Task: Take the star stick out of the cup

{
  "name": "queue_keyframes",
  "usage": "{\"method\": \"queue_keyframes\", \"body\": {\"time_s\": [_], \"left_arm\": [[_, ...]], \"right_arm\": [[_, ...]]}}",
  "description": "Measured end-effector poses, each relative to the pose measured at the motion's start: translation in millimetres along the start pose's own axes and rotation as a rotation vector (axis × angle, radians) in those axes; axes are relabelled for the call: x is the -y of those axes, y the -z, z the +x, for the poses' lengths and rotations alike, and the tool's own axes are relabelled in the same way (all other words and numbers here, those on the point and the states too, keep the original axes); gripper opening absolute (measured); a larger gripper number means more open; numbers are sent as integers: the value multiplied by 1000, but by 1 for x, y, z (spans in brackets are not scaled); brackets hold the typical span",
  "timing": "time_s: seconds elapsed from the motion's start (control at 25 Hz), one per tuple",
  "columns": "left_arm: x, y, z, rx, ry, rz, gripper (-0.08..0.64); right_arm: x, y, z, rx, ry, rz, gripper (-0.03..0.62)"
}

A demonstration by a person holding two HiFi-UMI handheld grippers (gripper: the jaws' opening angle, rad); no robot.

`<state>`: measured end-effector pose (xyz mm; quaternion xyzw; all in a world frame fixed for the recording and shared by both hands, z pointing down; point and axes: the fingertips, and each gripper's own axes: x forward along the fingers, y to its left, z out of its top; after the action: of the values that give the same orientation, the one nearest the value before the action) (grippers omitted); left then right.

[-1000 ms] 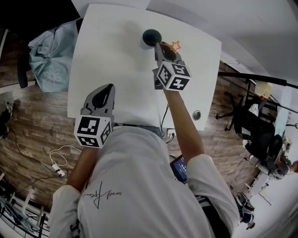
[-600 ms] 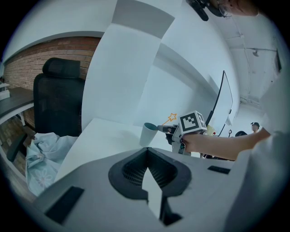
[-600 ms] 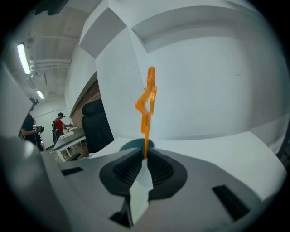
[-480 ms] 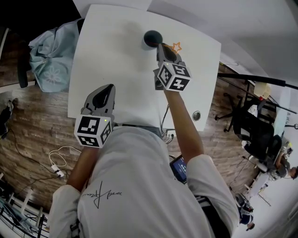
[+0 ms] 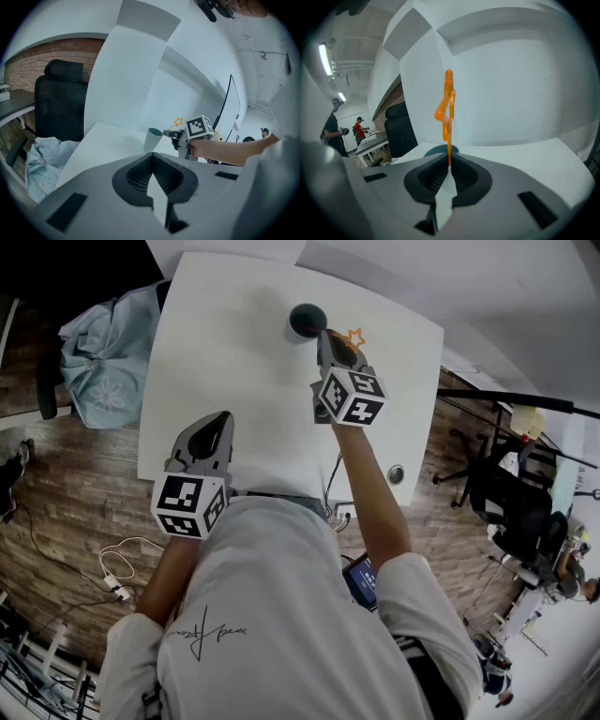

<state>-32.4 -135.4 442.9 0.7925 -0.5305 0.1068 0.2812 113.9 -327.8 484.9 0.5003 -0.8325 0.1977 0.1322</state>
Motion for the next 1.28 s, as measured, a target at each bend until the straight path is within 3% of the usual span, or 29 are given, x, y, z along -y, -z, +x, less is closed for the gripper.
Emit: {"method": "queue_keyframes", "body": {"time_s": [1.28], "left_arm": [[0, -9, -2, 30, 52, 9, 3]], "right_arm": [[-5, -15, -17, 30, 22, -17, 26]]}}
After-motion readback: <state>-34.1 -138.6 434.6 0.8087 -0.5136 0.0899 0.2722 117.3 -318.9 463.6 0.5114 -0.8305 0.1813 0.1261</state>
